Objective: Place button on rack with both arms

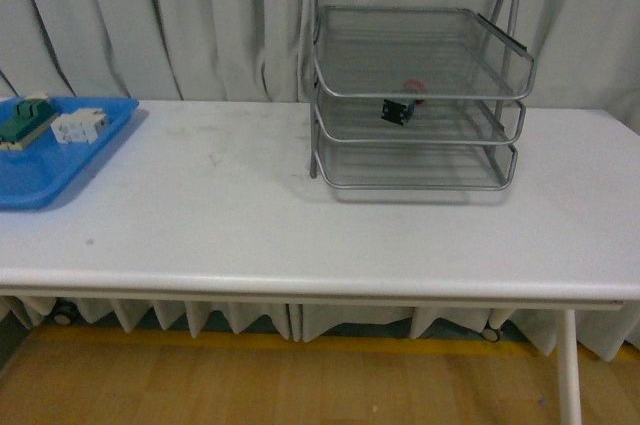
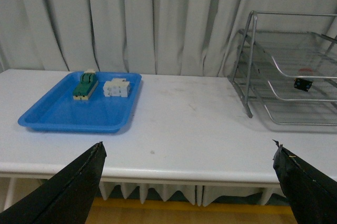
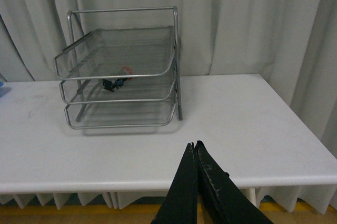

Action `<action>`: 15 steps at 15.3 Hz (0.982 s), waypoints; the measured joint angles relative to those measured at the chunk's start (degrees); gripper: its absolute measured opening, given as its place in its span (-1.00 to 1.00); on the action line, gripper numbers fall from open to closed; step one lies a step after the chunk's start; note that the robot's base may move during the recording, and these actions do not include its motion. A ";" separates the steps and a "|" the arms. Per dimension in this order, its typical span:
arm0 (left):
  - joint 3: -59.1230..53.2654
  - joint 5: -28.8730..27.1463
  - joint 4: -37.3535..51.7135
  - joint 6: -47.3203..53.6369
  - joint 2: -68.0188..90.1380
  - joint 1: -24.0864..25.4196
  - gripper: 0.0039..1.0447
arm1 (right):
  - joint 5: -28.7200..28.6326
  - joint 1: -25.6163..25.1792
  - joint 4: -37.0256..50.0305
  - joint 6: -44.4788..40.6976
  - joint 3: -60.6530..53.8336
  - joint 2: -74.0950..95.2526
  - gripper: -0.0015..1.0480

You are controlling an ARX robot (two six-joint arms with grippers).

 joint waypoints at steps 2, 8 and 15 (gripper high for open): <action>0.00 0.00 0.00 0.00 0.00 0.00 0.88 | -0.02 -0.20 -4.68 0.00 0.00 -4.79 -0.97; 0.00 0.00 0.00 0.00 0.00 0.00 0.88 | -0.02 -0.20 -13.75 0.00 0.00 -14.27 -0.97; 0.00 0.02 -0.02 0.00 0.00 0.00 0.88 | 0.02 -0.20 -28.33 0.00 0.09 -29.38 -0.97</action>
